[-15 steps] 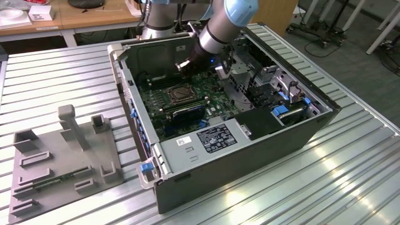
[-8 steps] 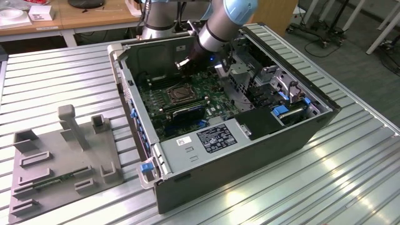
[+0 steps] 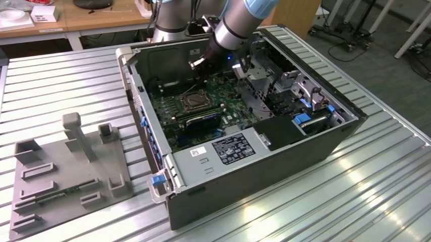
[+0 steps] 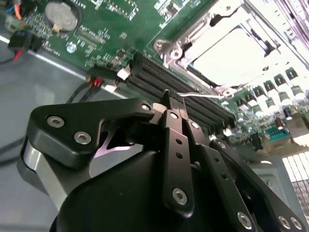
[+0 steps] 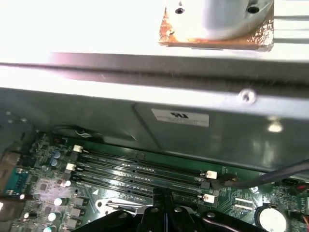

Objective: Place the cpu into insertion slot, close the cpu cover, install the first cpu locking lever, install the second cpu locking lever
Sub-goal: 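Install the first cpu locking lever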

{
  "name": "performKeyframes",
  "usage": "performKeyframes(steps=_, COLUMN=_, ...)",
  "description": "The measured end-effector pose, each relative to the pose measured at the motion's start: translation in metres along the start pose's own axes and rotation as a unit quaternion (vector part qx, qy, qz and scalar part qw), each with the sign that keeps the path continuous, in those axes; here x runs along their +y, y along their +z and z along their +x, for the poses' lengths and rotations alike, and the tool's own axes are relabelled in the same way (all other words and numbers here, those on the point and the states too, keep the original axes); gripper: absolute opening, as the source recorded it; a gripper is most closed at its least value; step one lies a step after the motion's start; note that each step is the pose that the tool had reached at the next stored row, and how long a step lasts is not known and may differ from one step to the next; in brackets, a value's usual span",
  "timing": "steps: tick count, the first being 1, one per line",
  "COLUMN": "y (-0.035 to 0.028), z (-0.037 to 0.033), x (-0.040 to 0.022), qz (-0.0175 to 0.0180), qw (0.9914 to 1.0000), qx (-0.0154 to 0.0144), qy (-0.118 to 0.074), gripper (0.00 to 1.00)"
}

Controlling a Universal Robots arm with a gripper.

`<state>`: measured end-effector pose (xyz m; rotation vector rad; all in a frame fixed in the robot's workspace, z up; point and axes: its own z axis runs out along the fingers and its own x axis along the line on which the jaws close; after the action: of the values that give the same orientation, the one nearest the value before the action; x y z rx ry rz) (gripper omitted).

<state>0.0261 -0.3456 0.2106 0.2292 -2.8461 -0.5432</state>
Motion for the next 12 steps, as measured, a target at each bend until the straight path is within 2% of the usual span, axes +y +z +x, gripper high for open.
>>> performKeyframes(steps=5, y=-0.0104, z=0.0023, x=0.0043, qz=0.0001, qw=1.00000, qx=0.0000, qy=0.000, gripper=0.11)
performKeyframes(steps=12, y=-0.0189, z=0.0041, x=0.0079, qz=0.0000, qw=1.00000, qx=0.0000, qy=0.000, gripper=0.11)
